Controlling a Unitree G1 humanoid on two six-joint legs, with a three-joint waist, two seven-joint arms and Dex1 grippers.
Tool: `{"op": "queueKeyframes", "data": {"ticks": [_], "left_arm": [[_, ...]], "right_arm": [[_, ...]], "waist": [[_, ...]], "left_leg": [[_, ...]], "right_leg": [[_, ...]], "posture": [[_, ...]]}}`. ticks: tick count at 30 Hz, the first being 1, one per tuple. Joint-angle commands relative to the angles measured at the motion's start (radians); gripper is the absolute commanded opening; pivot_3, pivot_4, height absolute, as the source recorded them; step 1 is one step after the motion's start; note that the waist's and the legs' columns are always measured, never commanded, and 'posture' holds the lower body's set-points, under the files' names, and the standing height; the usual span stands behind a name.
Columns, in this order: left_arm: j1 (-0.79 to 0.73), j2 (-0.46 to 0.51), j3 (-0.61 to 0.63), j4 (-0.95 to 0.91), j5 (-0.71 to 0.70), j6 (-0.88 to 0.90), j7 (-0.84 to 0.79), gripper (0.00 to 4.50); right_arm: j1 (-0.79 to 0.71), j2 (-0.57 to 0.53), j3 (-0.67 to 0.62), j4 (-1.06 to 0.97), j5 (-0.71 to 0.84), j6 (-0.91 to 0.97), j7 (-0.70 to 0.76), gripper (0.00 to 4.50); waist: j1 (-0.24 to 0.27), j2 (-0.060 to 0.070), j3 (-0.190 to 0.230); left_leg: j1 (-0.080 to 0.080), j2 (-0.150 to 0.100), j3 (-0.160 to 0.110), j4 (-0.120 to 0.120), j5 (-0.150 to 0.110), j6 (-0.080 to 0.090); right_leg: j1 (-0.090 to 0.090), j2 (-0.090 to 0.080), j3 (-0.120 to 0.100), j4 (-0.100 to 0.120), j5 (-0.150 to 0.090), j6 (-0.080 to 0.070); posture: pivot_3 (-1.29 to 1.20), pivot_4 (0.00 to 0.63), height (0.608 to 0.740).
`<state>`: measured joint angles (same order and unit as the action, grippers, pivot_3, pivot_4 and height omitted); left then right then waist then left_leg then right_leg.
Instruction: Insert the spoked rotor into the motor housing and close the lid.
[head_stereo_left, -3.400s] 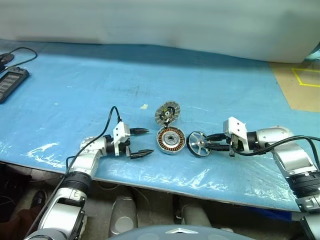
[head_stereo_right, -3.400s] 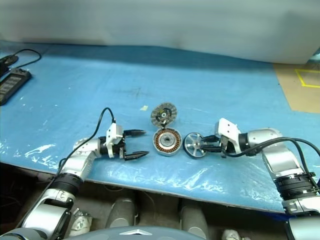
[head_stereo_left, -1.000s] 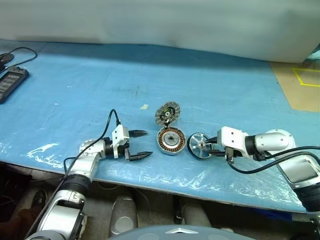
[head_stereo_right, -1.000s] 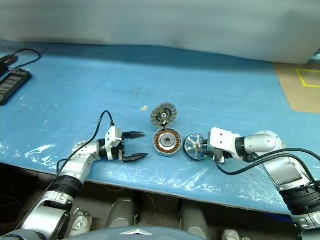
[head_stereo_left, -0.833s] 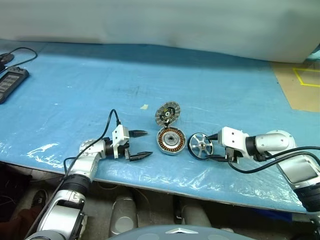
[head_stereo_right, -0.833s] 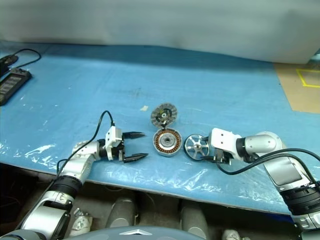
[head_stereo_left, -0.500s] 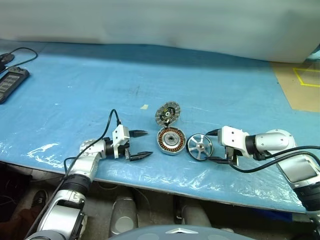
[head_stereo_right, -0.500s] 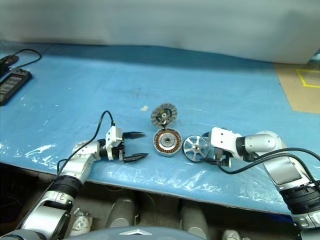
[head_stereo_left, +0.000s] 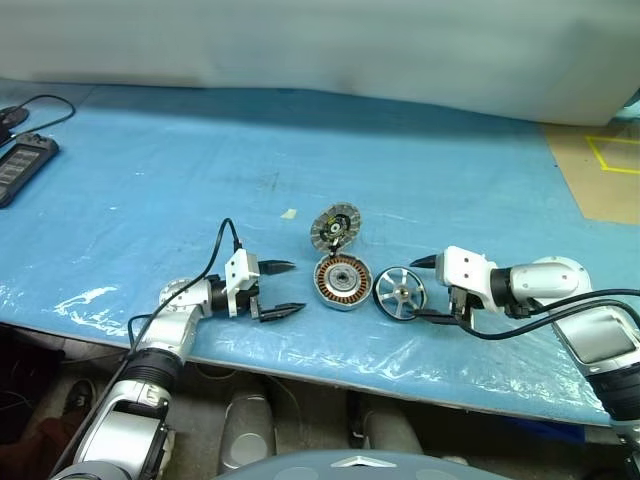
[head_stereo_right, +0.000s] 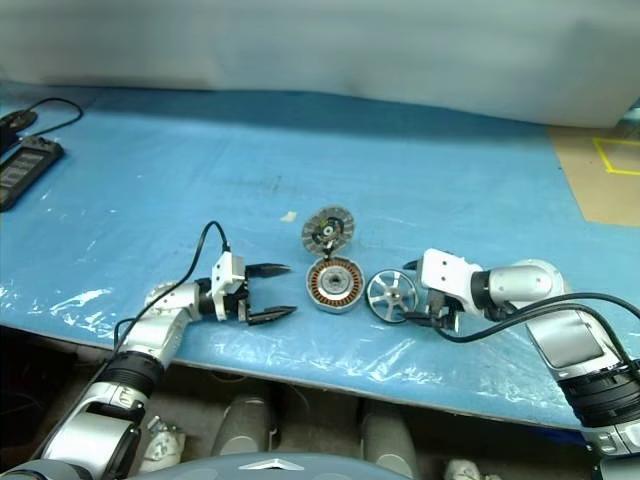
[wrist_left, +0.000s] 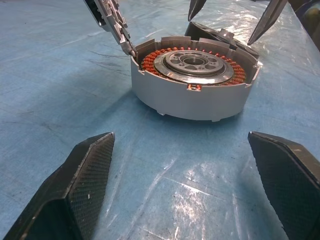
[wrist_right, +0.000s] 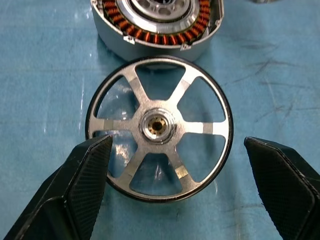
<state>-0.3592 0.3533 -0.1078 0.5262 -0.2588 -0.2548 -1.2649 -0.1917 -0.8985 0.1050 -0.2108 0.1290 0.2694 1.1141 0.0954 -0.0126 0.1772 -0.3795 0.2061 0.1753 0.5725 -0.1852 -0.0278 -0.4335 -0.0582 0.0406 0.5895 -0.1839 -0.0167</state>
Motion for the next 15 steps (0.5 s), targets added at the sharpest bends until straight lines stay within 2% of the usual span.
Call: {"op": "queueKeyframes", "data": {"ticks": [1,9,10,12,15], "left_arm": [[0.014,0.002,-0.005,0.017,0.007,-0.012,-0.008,4.50],[0.008,-0.004,-0.007,0.039,0.012,-0.026,-0.005,4.50],[0.008,-0.004,-0.007,0.040,0.012,-0.026,-0.005,4.50],[0.009,-0.004,-0.007,0.039,0.012,-0.026,-0.005,4.50],[0.007,-0.003,-0.006,0.038,0.013,-0.025,-0.003,4.50]], "right_arm": [[-0.009,-0.014,-0.045,-0.056,0.046,0.015,0.011,4.48],[0.006,-0.020,-0.028,-0.053,0.035,0.029,0.011,4.48],[0.007,-0.019,-0.026,-0.051,0.033,0.030,0.010,4.08],[0.011,-0.018,-0.024,-0.053,0.032,0.030,0.009,3.59],[0.015,-0.016,-0.022,-0.051,0.028,0.027,0.006,3.59]], "waist": [[0.000,0.000,0.000],[-0.001,0.004,-0.002],[-0.001,0.004,-0.003],[-0.001,0.005,-0.003],[-0.001,0.005,-0.003]], "left_leg": [[0.000,0.000,0.000,0.000,0.000,0.000],[0.000,0.000,0.000,0.000,0.000,0.000],[0.000,0.000,0.000,0.000,0.000,0.000],[0.000,0.000,0.000,0.000,0.000,0.000],[0.000,0.000,0.000,0.000,0.000,0.000]], "right_leg": [[0.000,0.000,0.000,0.000,0.000,0.000],[0.000,0.000,0.000,0.000,0.000,0.000],[0.000,0.000,0.000,0.000,0.000,0.000],[0.000,0.000,0.000,0.000,0.000,0.000],[0.000,0.000,0.000,0.000,0.000,0.000]], "posture": [[0.00,0.150,0.740],[0.00,0.150,0.740],[0.00,0.150,0.740],[0.00,0.150,0.740],[0.00,0.150,0.740]]}}
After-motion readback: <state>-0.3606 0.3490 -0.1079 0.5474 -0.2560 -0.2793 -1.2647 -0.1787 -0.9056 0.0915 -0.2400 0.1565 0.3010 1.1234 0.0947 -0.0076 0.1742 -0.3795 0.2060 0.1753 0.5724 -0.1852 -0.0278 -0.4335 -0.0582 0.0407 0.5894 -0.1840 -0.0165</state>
